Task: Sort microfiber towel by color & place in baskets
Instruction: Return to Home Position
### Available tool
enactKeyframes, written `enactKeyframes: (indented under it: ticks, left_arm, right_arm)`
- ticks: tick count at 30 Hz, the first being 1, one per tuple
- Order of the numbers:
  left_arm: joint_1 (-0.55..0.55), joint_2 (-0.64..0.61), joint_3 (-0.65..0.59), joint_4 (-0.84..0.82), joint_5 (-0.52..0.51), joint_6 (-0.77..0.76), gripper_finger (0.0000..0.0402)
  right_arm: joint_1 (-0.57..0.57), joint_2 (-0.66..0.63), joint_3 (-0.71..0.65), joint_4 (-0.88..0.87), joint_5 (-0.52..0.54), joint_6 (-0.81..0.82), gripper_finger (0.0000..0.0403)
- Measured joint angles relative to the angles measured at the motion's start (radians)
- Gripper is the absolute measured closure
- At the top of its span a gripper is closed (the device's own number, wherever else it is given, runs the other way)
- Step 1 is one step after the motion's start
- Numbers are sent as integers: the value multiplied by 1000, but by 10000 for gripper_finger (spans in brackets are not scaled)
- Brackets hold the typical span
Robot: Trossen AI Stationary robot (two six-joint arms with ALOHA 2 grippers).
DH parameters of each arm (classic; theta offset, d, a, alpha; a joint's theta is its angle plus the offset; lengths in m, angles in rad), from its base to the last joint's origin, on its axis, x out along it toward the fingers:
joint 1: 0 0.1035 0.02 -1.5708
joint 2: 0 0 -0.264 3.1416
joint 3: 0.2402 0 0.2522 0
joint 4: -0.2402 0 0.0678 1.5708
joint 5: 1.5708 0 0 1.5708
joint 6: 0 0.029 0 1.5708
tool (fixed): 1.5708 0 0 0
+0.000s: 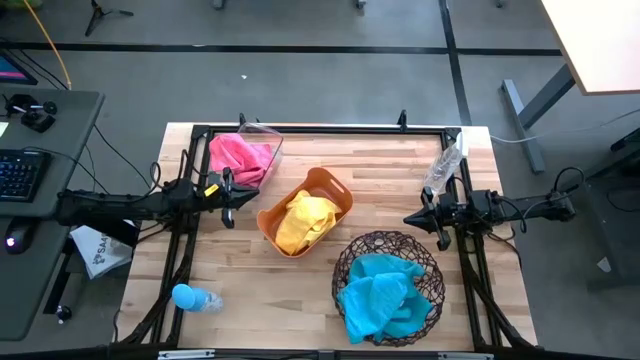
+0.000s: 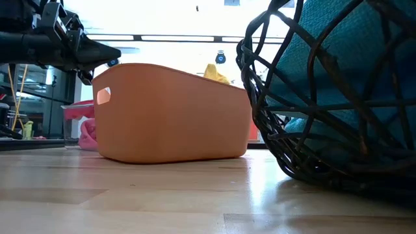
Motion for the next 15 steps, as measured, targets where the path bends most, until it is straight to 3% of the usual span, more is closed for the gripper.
enactKeyframes:
  ticks: [5,15]
  left_arm:
    - [-4,-34,0,-34,0,0,401]
    - [-59,-300,1,-125,1,0,401]
  right_arm:
    - [0,0,0,0,0,0,403]
    - [0,0,0,-1,0,0,402]
